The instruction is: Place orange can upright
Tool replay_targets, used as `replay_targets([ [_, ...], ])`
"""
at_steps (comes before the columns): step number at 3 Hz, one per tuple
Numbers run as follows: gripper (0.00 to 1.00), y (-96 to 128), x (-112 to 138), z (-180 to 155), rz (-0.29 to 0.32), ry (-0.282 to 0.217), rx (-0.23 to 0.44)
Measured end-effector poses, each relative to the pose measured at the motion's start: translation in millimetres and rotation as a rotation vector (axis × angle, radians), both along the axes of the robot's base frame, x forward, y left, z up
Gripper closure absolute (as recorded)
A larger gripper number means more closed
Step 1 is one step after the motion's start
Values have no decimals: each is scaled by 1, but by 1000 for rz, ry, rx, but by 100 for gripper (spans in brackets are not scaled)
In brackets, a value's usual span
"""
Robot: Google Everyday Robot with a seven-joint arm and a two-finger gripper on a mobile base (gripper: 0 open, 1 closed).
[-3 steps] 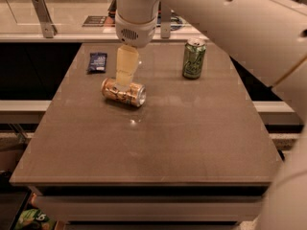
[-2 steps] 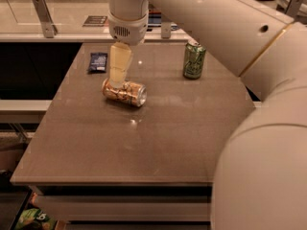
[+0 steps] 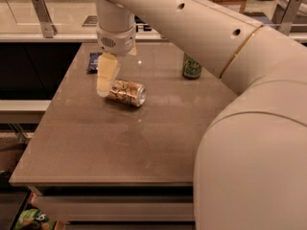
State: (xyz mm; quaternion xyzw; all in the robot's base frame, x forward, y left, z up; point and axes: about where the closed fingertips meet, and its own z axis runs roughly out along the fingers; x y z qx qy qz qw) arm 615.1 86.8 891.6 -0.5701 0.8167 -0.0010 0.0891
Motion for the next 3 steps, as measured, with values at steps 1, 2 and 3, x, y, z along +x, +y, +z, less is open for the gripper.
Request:
replay_targets([
  [1, 0, 4, -15, -22, -46, 28, 9],
  [2, 0, 8, -23, -35, -72, 39, 1],
  [3, 7, 6, -25, -44, -109, 32, -14],
])
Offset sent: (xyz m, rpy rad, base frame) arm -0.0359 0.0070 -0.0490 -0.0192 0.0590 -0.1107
